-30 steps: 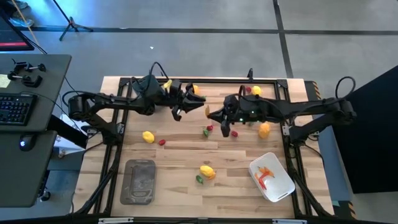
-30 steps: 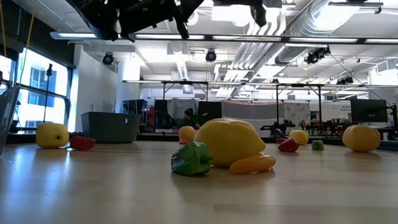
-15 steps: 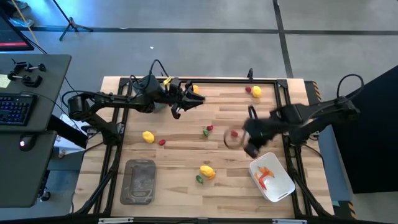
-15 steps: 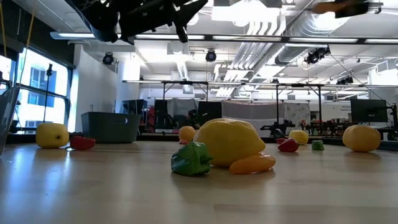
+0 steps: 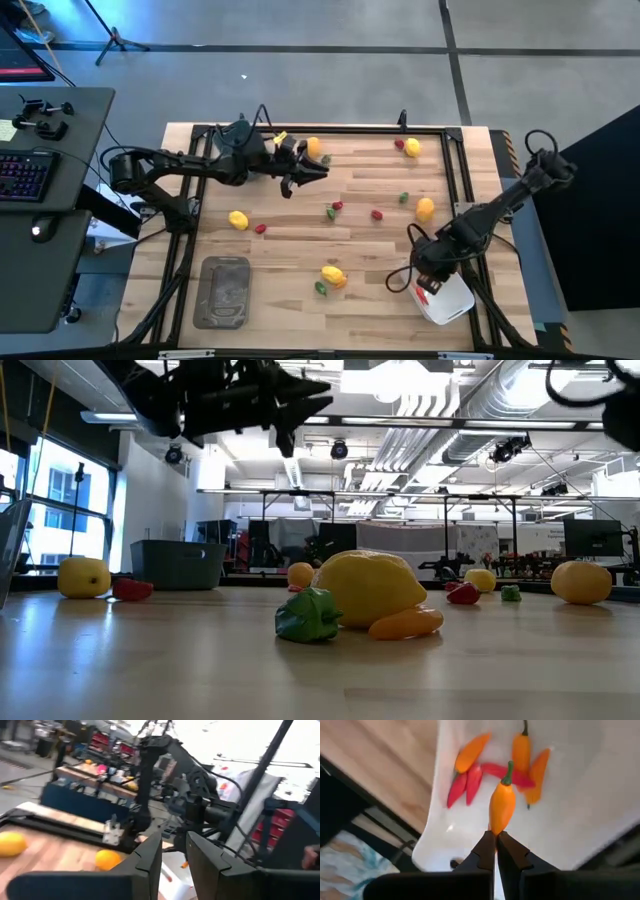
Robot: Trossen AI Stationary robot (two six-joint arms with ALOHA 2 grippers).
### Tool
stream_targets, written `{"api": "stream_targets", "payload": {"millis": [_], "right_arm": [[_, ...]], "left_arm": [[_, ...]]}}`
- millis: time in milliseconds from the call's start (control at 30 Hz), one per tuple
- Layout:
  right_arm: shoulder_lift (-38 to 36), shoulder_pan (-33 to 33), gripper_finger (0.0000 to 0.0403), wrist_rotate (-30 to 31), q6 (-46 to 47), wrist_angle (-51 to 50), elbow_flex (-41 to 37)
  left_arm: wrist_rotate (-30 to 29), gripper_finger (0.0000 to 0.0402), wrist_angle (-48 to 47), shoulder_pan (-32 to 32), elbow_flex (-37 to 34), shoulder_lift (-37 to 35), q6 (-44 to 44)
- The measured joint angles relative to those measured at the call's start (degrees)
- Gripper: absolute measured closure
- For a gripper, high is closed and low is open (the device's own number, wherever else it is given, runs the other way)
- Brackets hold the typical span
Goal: Sort produce into baskets
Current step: Put the light orange chili pepper into the white bin
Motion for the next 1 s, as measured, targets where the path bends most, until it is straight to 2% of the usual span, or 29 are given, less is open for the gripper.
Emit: {"api": "stream_targets", "payload": {"millis": [233,400,633,833,1000], "right_arm": [[-0.18,-0.25,0.0403,-0.9,2.86,11.69,-7.63],[-0.19,-0.25,0.0381,-0.82,1.5,7.6,-5.41],[-0.2,-0.25,0.029,1.76,-2.42,-6.26,4.2],[-0.22,-0.25,0.0229,11.27,-3.74,-10.58,13.33],[-0.22,-0.31,0.0207,22.14,-3.78,-10.19,17.81]], "left_arm": [[-1.19,0.0357,0.22,-0.27,-3.46,0.0,-0.14],[-1.22,0.0368,0.28,-0.28,-3.79,0.0,-0.53],[-0.02,0.0372,0.39,-0.93,-4.11,-0.24,-0.75],[-2.27,0.0396,4.97,-2.55,-7.85,-0.26,-0.9],[-5.35,0.0401,12.37,-3.14,-12.54,-0.33,-3.94]]}}
